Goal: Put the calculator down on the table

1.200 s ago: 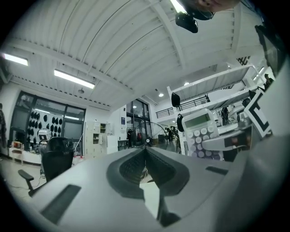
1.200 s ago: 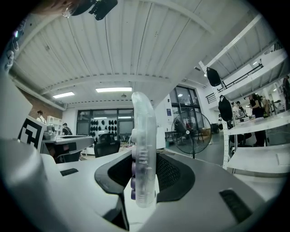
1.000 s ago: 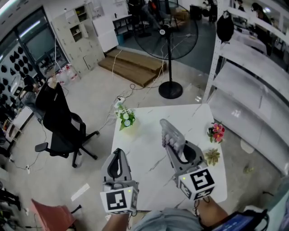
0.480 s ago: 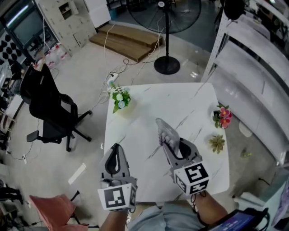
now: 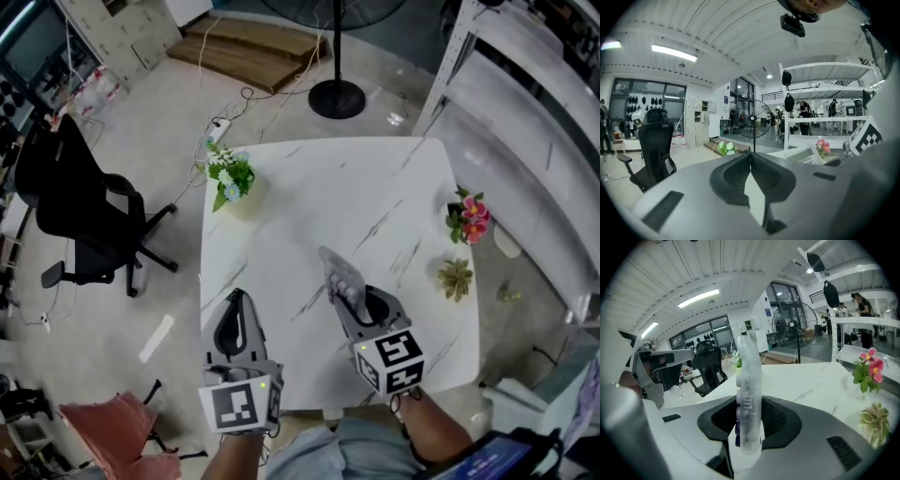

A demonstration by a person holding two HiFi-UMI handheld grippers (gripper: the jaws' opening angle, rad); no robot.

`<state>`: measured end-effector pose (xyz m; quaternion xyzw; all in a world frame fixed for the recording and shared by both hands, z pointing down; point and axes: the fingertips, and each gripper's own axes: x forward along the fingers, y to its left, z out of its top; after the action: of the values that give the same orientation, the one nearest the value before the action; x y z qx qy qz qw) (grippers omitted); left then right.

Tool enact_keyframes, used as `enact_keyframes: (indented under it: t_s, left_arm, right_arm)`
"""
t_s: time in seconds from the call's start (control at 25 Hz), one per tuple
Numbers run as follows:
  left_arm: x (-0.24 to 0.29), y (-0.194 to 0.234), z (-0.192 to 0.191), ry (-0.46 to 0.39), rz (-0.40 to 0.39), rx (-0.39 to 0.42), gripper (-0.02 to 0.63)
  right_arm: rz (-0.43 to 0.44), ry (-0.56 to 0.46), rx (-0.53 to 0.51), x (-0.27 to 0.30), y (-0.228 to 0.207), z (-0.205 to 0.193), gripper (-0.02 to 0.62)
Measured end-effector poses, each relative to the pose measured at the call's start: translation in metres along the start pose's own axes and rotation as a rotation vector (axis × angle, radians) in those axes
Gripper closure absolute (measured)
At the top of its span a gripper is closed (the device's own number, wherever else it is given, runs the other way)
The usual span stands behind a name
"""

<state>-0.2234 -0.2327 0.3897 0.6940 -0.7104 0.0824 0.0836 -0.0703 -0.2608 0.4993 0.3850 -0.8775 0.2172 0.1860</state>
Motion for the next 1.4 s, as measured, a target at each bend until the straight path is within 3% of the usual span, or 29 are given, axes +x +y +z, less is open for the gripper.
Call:
enact_keyframes:
  t_s: [0.48, 0.84, 1.4]
  left_arm:
    - [0.006, 0.008, -0.019, 0.045, 0.002, -0.013, 0.597]
    - [0.013, 0.014, -0.022, 0.044, -0.002, -0.012, 0.598]
    - [0.029, 0.021, -0.02, 0.057, -0.008, -0.028, 0.597]
  right_arm:
    - [-0.016, 0.149, 0.097, 0.015, -0.004, -0.05, 0.448]
    - [-0.019, 0.212, 0.196, 0.023, -0.007, -0.063, 0.448]
    - [0.048, 0.307, 0.554, 0.041, -0.018, -0.076, 0.445]
